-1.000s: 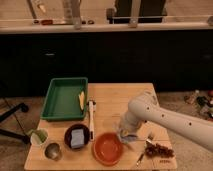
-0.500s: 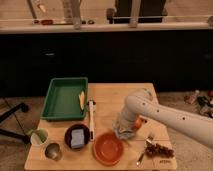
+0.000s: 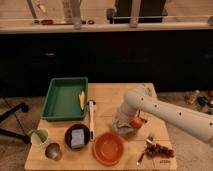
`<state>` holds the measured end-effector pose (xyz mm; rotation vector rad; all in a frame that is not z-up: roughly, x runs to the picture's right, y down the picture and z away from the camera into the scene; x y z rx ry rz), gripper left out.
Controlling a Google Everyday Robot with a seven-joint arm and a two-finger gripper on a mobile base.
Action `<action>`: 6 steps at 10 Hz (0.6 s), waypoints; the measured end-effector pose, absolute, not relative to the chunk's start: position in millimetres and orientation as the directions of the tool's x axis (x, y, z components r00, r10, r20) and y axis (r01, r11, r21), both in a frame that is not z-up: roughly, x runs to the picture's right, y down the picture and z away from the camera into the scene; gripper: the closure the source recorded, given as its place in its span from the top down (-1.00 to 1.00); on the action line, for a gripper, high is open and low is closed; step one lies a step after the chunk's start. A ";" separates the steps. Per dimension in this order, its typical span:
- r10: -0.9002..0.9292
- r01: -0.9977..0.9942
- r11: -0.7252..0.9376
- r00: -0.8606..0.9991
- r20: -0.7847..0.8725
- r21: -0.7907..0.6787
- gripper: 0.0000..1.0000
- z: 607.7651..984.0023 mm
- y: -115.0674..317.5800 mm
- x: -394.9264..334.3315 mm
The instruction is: Place towel in table surface
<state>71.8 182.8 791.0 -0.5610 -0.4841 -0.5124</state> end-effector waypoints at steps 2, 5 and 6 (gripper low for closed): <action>-0.315 0.566 0.737 0.771 0.553 -0.370 -1.00 802.3 173.7 66.0; -0.274 0.531 0.765 0.781 0.561 -0.366 -1.00 823.0 170.1 60.5; -0.266 0.525 0.771 0.780 0.566 -0.361 -1.00 826.5 170.8 58.7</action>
